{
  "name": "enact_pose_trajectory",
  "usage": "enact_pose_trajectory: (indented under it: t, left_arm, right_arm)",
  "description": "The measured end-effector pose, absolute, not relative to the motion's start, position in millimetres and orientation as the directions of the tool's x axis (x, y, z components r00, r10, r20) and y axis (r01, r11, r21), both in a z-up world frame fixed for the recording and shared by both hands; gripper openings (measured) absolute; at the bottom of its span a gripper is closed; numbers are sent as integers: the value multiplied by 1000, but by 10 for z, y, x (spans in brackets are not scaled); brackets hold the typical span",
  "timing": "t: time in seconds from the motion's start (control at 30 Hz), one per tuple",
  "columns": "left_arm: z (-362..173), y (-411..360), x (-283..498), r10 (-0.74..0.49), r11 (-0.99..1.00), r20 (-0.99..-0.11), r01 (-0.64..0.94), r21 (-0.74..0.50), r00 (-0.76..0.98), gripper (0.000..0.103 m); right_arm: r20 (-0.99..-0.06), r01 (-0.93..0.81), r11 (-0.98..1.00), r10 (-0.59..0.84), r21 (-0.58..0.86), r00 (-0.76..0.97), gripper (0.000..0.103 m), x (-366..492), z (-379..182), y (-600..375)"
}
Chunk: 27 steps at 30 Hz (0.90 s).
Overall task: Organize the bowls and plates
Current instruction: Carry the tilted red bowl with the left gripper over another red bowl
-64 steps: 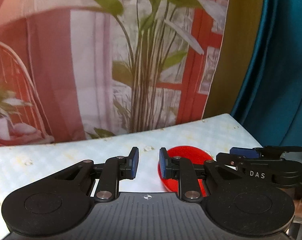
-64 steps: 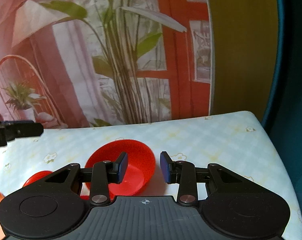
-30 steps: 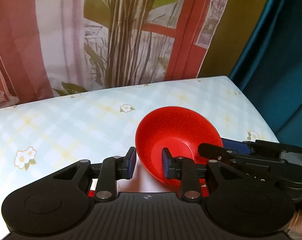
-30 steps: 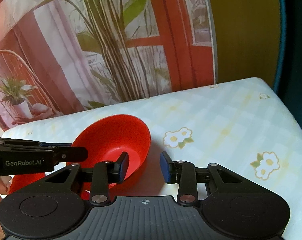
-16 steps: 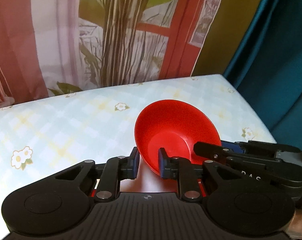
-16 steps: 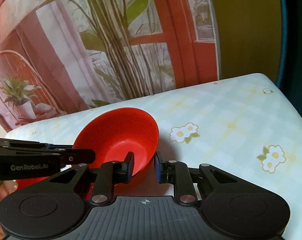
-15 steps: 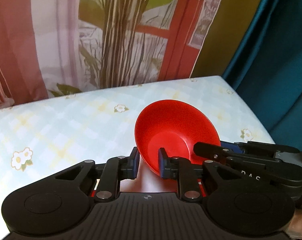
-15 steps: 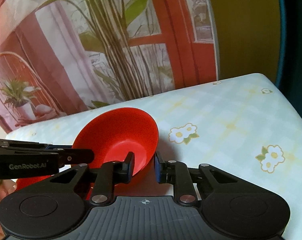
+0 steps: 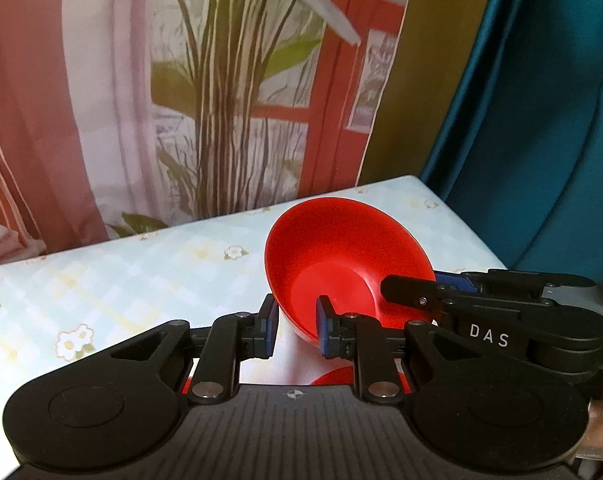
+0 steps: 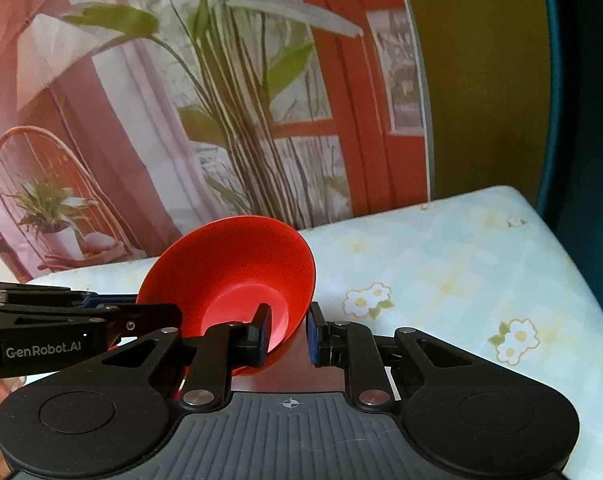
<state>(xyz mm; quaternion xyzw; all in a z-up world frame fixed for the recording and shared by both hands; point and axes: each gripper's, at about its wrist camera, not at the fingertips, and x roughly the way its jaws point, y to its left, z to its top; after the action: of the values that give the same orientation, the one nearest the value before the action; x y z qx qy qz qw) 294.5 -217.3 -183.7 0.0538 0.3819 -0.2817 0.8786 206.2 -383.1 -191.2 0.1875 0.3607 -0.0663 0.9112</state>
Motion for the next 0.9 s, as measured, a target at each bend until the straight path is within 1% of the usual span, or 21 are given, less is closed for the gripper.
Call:
enact_pose_trajectory:
  t: [0.3, 0.57, 0.9]
  left_arm:
    - [-1585, -1957, 2680, -472, 835, -666, 535, -129, 577, 22]
    - [-1410, -1724, 2530, -475, 841, -649, 524, -135, 595, 22]
    - [-1370, -1478, 2333, -470, 853, -633, 500, -148, 615, 22]
  right_arm:
    - [-663, 229, 936, 8, 269, 749, 18, 1978, -1580, -3602]
    - [-655, 202, 946, 15, 254, 755, 18, 1909, -1410, -3340]
    - [-652, 168, 954, 35, 247, 758, 18, 1878, -1316, -3061]
